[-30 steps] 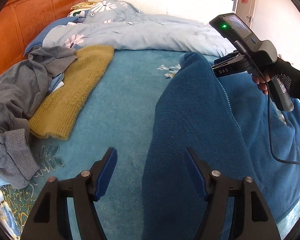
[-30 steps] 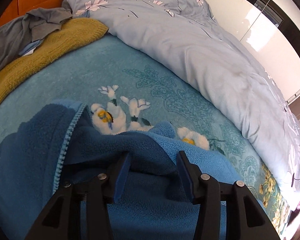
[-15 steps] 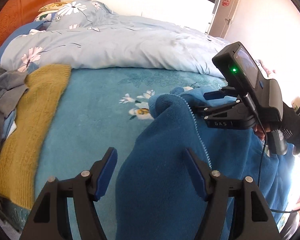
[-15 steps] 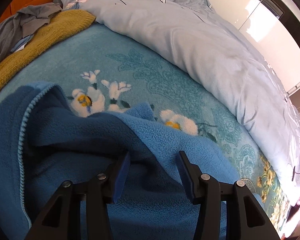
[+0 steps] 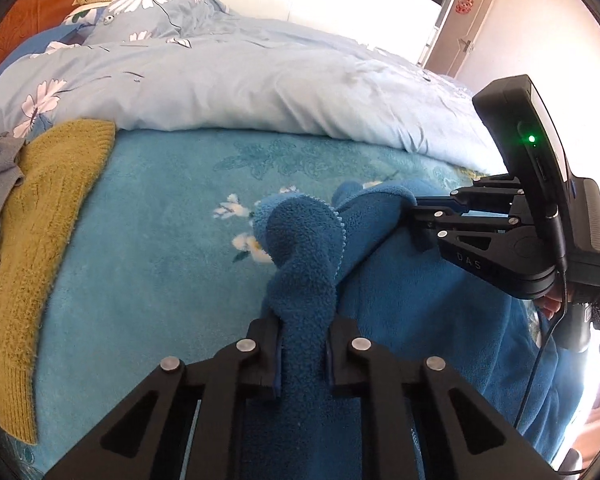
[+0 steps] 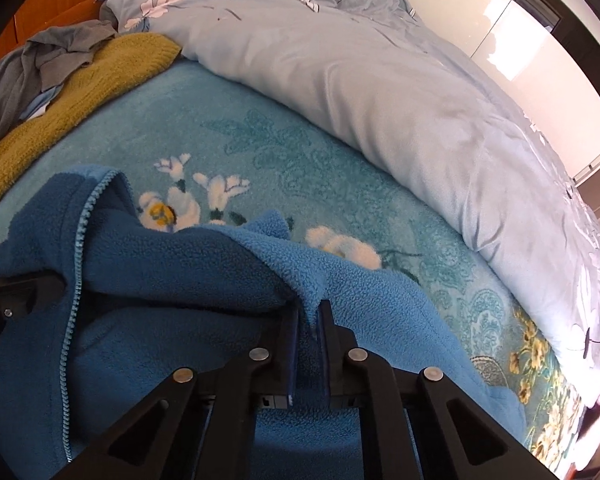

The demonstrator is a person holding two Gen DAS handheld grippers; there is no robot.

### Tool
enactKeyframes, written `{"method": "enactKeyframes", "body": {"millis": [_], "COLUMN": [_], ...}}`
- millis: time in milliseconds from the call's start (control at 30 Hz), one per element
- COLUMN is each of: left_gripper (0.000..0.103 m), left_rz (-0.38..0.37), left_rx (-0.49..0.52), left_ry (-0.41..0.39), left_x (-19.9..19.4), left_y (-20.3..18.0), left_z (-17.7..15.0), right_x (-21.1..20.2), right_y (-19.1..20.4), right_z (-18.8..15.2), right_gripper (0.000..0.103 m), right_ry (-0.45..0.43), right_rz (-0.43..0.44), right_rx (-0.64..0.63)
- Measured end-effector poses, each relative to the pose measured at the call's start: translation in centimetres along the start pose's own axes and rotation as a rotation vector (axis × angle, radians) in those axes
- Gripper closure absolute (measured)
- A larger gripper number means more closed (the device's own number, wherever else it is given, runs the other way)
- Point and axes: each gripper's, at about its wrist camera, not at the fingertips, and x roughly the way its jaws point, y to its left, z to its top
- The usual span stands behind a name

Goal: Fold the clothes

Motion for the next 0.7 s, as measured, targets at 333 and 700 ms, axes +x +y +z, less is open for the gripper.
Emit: {"method": "enactKeyframes", "body": {"millis": [333,700], "left_gripper": [0.091,0.071], "left_rz": [0.069,0.067], "left_rx": [-0.041,-0.118], "left_ry": [-0.2,-0.025], "left_x": [-6.1,-0.6], "left_y": [4.5,6.6], "left_z": [6.4,3.2], "right_x": [-5.6,1.5], "right_y": [-1.6,1.3], "right_z": [9.4,9.0], "right_gripper": [0.095,0.09], "right_ry": [-0.252,-0.087], "right_rz": [-0.031,-0.033], "right_rx": [0.092,0.051]}}
